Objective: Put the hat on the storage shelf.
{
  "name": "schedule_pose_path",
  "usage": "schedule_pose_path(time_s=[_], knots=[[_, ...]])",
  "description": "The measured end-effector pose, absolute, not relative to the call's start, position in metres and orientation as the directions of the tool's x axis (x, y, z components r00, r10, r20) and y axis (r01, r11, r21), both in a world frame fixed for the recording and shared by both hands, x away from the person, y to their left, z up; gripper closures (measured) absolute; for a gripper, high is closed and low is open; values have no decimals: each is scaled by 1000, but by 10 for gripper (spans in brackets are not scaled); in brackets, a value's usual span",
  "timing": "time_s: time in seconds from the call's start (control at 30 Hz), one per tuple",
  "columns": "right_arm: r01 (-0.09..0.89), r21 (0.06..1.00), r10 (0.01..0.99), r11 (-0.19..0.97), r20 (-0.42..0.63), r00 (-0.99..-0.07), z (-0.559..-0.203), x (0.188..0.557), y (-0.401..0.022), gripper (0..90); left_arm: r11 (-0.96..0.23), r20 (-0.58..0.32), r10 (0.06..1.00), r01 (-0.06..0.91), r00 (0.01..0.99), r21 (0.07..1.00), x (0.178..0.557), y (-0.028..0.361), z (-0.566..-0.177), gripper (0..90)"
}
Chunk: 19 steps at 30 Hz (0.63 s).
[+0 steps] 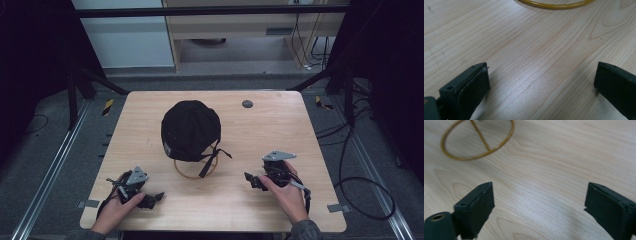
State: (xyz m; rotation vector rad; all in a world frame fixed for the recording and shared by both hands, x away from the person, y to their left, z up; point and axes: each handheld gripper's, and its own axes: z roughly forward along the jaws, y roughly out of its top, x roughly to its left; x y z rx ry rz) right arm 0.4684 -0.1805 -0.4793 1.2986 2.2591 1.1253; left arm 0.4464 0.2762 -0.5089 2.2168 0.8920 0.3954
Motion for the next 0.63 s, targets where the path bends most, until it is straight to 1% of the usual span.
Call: schedule_pose_path(time_s=[0.17,0.33,0.47,0.63], knots=[[615,734,839,286,118,-532,-494,472,-175,66,-515,20,698,483,716,708,446,276,-509,0],[626,710,853,322,69,-517,-506,473,-169,55,-515,20,698,483,716,708,446,276,-509,0],[584,723,851,369,-10,-525,-511,470,-166,46,-515,20,698,482,716,708,446,276,-509,0],[577,730,848,367,-8,-530,-512,470,-166,41,-517,21,697,482,717,707,447,276,-509,0]])
